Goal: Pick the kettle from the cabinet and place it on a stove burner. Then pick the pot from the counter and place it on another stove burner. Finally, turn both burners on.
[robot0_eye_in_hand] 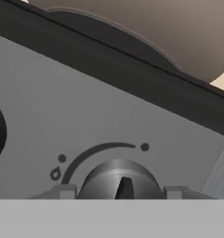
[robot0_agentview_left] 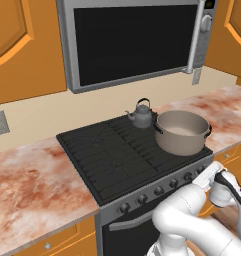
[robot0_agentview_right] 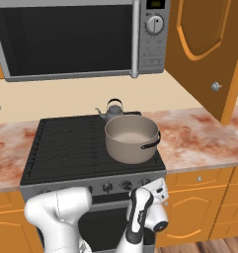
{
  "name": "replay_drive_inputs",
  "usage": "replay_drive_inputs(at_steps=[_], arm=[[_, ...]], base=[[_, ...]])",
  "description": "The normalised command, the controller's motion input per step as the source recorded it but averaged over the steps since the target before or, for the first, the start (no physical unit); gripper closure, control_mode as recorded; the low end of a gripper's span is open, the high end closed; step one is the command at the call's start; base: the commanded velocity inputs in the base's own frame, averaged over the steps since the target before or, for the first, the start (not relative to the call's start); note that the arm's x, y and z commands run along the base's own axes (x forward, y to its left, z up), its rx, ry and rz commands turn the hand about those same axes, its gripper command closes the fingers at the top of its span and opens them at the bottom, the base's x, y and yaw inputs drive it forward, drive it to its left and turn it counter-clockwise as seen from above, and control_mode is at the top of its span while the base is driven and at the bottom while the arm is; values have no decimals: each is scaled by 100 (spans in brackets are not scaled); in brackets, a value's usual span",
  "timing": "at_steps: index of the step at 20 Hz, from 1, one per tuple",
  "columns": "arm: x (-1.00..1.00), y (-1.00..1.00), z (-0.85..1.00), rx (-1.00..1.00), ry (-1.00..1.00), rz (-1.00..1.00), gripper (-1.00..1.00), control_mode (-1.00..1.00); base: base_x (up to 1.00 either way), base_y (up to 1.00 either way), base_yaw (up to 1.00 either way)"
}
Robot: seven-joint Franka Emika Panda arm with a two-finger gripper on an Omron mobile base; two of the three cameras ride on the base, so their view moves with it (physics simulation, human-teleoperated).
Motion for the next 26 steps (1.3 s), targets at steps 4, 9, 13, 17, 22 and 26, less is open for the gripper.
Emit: replay_drive_inputs(at_steps=[4, 9, 13, 17, 22, 26], arm=[[-7, 0, 0, -34, 0, 0, 100, -100], [-9, 0, 0, -33, 0, 0, 100, -100], [-10, 0, 0, -32, 0, 0, 100, -100], [-10, 0, 0, -31, 0, 0, 100, -100], [-10, 0, 0, -28, 0, 0, 100, -100], [-10, 0, -1, -28, 0, 0, 100, -100]], base=[[0, 0, 0], [0, 0, 0], [0, 0, 0], [0, 0, 0], [0, 0, 0], [0, 0, 0]])
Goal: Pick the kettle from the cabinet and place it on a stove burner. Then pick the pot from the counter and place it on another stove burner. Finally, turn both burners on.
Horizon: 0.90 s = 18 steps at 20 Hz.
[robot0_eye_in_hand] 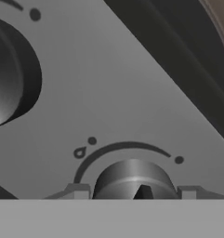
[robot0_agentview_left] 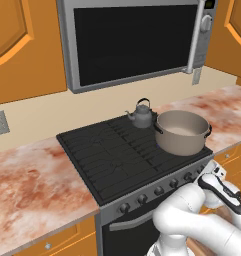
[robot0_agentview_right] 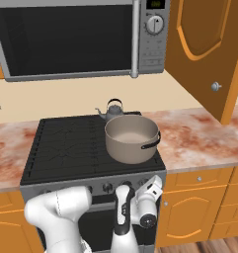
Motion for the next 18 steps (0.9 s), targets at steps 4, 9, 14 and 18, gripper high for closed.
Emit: replay_drive_inputs(at_steps=[4, 9, 14, 18], arm=[[-14, 0, -1, -26, -1, 0, 100, -100], [-2, 1, 1, -32, -1, 0, 100, -100], [0, 18, 5, -17, 0, 0, -100, -100], [0, 21, 0, -9, 3, 0, -100, -100]], base=[[0, 0, 0], [0, 0, 0], [0, 0, 0], [0, 0, 0]])
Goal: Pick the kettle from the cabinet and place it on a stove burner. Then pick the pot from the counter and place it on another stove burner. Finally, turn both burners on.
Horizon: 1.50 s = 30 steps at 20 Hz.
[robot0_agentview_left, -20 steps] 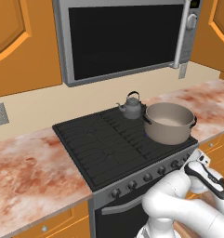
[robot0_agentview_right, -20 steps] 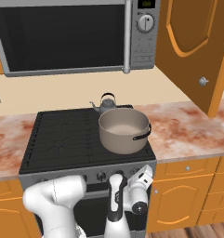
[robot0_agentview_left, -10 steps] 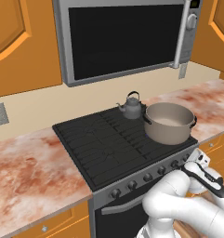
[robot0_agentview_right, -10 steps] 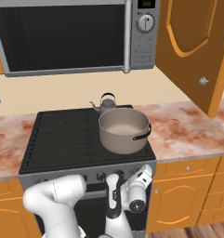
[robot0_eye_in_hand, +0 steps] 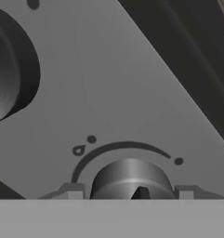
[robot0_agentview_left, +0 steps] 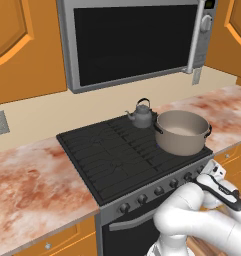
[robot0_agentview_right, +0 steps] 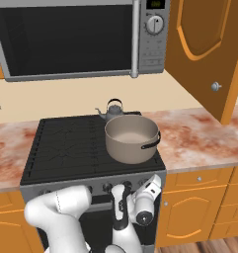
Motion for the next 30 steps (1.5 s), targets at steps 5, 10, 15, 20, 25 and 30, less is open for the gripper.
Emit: replay_drive_inputs(at_steps=[5, 10, 15, 20, 25, 30], arm=[[-6, -2, 0, 0, -1, 0, -100, -100], [-25, -15, 1, 0, -1, 0, -100, -100], [-28, -22, 11, 0, -2, 0, -100, -100], [-29, -21, 22, -1, -4, 0, -100, -100], [-31, -15, 21, -1, -3, 0, -100, -100], [-35, -11, 20, 0, -2, 0, -100, -100]], base=[[0, 0, 0], [0, 0, 0], [0, 0, 0], [0, 0, 0], [0, 0, 0], [0, 0, 0]])
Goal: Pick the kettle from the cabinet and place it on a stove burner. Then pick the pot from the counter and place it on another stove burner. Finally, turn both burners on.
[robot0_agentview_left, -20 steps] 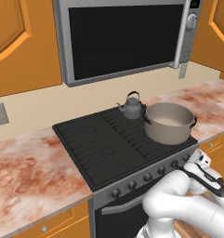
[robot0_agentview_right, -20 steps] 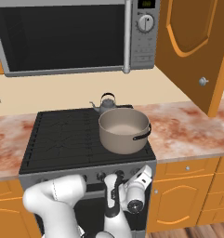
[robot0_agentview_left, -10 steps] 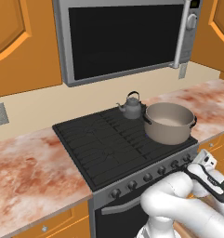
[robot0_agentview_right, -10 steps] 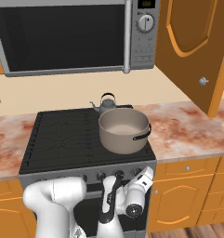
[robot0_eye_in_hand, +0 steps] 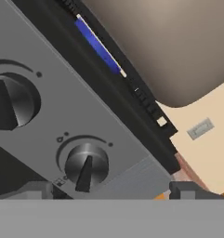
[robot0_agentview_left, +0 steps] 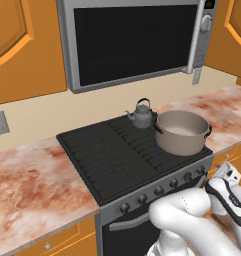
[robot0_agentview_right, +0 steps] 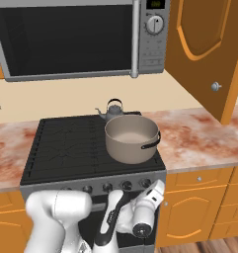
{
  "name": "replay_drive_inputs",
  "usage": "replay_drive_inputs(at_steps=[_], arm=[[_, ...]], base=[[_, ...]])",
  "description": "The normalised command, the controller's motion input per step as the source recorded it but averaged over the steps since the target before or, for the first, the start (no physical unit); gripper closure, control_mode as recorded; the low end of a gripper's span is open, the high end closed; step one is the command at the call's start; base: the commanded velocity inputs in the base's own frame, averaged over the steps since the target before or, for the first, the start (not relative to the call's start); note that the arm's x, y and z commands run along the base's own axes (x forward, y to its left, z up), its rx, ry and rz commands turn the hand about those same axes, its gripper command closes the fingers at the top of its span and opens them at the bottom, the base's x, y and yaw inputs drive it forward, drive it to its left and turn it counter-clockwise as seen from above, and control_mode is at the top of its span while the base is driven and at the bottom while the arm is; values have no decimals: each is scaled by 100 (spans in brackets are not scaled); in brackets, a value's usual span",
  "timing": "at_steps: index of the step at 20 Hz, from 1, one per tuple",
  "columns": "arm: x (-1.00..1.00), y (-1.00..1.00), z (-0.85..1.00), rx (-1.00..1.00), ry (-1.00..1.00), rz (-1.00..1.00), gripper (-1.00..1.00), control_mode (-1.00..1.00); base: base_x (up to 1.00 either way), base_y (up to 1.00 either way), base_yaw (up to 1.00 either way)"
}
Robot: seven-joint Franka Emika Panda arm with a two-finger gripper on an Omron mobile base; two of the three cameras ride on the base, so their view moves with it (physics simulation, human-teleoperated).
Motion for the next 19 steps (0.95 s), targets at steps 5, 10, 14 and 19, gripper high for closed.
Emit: replay_drive_inputs(at_steps=[5, 10, 14, 19], arm=[[-36, -10, 20, 0, 0, 0, -100, -100], [-36, -9, 18, 0, 0, 0, -100, -100], [-36, -9, 16, 0, 0, 0, -100, -100], [-36, -9, 14, 0, 0, 0, -100, -100]], base=[[0, 0, 0], [0, 0, 0], [0, 0, 0], [0, 0, 0]])
